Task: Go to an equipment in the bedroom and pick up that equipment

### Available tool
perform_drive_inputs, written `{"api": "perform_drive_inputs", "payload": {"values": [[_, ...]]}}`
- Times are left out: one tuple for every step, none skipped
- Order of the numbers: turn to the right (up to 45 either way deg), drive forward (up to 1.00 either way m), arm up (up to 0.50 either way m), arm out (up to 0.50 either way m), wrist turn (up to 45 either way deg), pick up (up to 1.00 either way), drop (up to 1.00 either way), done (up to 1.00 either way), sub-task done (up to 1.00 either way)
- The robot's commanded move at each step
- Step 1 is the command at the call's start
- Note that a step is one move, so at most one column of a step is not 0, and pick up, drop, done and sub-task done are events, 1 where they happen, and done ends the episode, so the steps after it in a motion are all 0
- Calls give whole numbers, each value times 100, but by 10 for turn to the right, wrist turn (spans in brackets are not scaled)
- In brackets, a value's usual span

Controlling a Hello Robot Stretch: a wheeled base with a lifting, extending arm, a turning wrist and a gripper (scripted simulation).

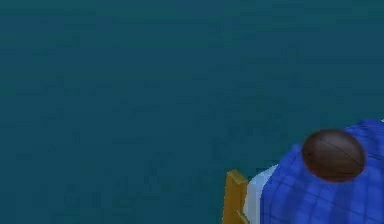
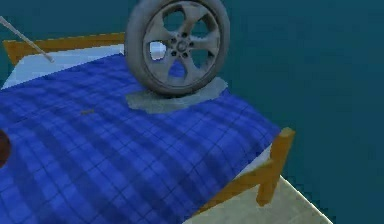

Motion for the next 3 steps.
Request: {"api": "perform_drive_inputs", "payload": {"values": [[450,0,0,0,0,0,0,0,0],[450,0,0,0,0,0,0,0,0],[90,0,0,0,0,0,0,0,0]]}}
